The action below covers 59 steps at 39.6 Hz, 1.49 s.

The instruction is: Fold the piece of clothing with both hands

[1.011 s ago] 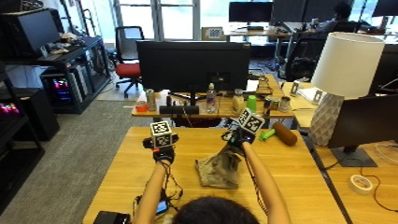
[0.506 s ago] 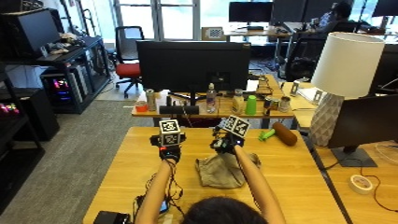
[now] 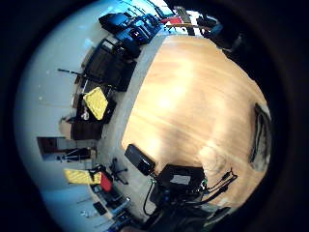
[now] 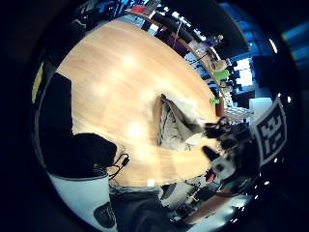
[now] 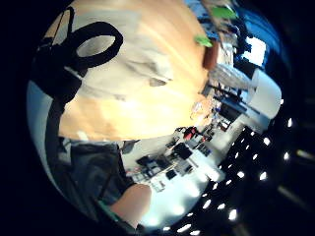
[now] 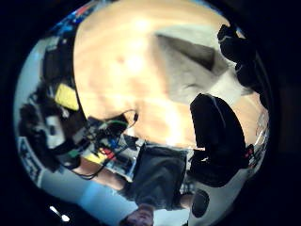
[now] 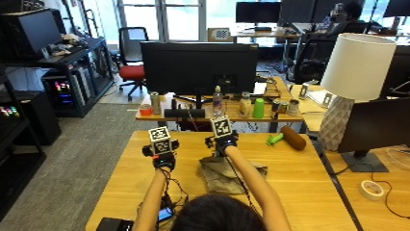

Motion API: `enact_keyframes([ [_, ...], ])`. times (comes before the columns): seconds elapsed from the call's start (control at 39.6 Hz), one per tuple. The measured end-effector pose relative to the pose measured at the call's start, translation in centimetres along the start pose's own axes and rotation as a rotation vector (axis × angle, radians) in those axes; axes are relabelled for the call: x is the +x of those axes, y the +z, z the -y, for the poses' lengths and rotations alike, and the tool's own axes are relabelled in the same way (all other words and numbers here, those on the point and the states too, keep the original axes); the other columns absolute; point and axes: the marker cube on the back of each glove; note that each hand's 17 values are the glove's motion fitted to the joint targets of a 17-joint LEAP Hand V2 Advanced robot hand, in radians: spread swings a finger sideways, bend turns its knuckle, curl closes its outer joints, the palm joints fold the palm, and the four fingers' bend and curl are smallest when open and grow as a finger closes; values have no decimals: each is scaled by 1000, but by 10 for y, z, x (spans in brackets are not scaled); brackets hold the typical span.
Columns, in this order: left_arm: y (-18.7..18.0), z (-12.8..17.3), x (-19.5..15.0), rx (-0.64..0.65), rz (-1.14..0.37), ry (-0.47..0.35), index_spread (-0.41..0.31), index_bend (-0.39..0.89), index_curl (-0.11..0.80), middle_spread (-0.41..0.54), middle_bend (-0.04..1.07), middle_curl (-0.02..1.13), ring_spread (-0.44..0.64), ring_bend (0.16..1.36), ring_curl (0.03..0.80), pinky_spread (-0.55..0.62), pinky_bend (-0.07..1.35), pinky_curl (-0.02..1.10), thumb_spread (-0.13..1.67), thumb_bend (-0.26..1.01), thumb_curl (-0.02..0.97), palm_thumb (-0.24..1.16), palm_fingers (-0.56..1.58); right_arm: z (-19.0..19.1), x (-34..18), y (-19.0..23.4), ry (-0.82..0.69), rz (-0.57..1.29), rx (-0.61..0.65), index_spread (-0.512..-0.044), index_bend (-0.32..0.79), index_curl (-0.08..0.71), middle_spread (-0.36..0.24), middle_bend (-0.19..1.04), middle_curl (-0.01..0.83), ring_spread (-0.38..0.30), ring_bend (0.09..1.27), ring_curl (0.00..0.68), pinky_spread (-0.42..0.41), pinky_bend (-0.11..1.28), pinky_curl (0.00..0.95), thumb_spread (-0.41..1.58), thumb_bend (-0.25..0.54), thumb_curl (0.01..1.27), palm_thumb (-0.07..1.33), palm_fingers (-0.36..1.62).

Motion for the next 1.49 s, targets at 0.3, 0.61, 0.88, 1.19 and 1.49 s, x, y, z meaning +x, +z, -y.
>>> enact_keyframes([
  [0.3,3,-33,14,-87,6,21,-120,192,451,-18,154,308,52,412,335,156,182,321,1571,124,339,470,545,-36,158,-8,300,160,15,-274,57,178,-90,357,463,-113,483,389,-28,441,338,1341,-16,359,826,931],
  [0.61,16,-38,66,-85,66,135,-120,194,452,-17,151,307,52,412,337,156,183,321,1571,114,337,448,543,-62,278,107,585,576,-257,-276,55,156,-93,376,466,-117,506,398,-20,435,348,1347,-10,341,817,918],
  [0.88,23,-40,102,-89,99,200,-120,194,453,-17,147,302,52,414,339,153,188,325,1570,108,333,435,541,-54,327,190,668,727,-142,-277,86,152,-89,478,492,-108,448,387,-2,398,347,1390,80,377,994,896],
  [1.19,-8,-95,114,-67,133,212,-120,196,454,-17,146,298,52,413,340,150,185,330,1570,105,329,426,542,-35,293,186,568,769,21,-264,61,162,-61,252,430,-78,471,400,25,490,380,1307,-81,288,672,699],
  [1.49,25,-94,128,-106,41,250,-109,155,441,-9,130,282,58,442,349,150,224,351,1557,72,303,360,485,4,231,201,444,597,-35,-285,68,131,-61,173,383,-8,434,380,50,655,412,1185,14,268,586,381],
])
